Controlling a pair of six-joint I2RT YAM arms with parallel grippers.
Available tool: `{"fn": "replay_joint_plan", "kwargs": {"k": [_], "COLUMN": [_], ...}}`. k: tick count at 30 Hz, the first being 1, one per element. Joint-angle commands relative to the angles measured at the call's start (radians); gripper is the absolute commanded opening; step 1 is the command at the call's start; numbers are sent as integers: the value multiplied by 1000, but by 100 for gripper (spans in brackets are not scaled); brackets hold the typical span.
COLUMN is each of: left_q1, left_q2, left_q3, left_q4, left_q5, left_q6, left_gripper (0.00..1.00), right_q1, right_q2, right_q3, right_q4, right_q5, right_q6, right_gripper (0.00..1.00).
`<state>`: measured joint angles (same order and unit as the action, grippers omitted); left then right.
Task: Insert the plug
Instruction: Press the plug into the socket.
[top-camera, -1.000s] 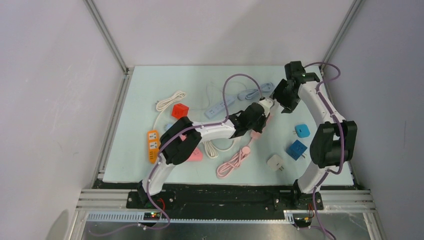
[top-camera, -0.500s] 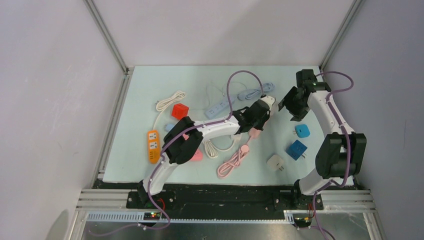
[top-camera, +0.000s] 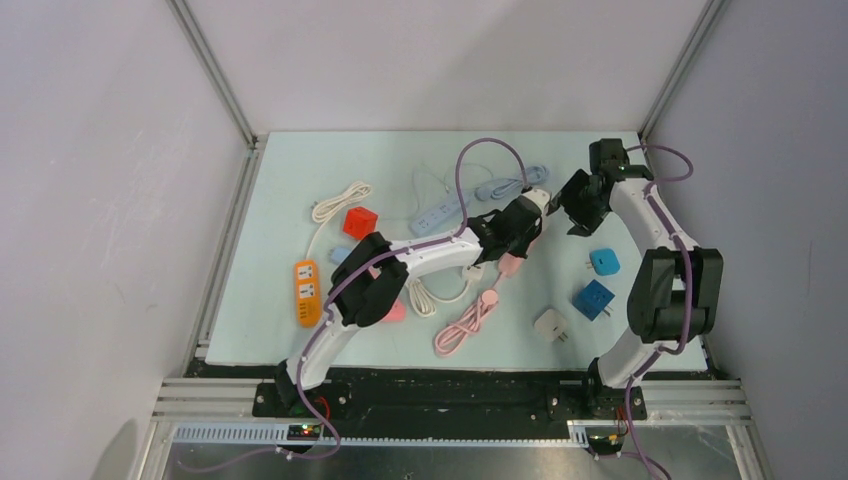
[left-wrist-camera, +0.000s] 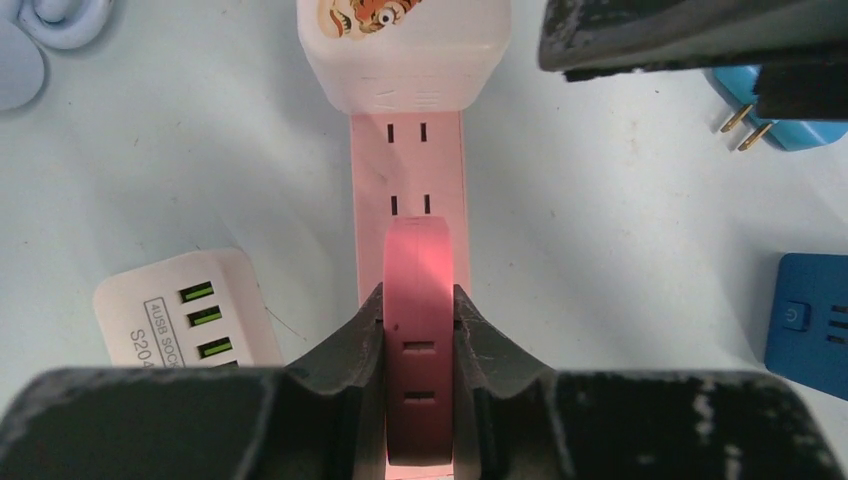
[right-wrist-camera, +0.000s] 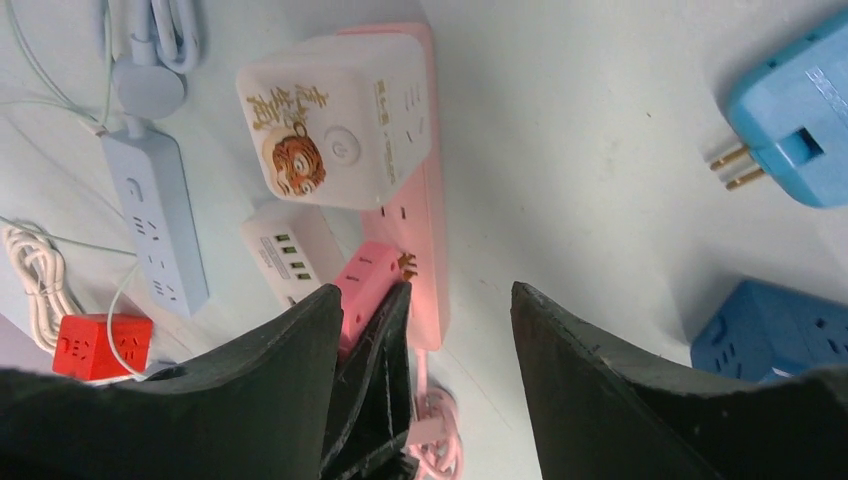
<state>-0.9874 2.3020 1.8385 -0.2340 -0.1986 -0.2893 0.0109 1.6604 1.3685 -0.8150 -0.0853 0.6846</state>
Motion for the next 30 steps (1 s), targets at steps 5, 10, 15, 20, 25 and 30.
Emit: {"fn": "replay_joint_plan", "kwargs": {"k": [5, 10, 15, 20, 25, 30], "left_q1": [3, -8, -14, -18, -27, -47], "left_q2": [39, 49, 60, 77, 89, 94], "left_q3": [40, 41, 53, 74, 77, 74], "left_q4": [-11, -10, -9, -9, -9, -10], "left_q5": [41, 44, 47, 52, 43, 6], "left_q6": [-41, -46, -52, -62, -71, -91], "left_gripper": [0, 0, 0, 0, 0, 0], "right_q1": [-2, -3, -2, -2, -2, -3], "right_q2": [86, 144, 163, 180, 201, 214], "right_q3": [58, 79, 78, 69, 61, 61], "right_q4": [120, 132, 126, 115, 105, 81], "right_q5": [-61, -83, -56, -27, -14, 9], "right_q6": [50, 64, 55, 44, 36, 27], "right_gripper": [55, 44, 38, 35, 33, 32]}}
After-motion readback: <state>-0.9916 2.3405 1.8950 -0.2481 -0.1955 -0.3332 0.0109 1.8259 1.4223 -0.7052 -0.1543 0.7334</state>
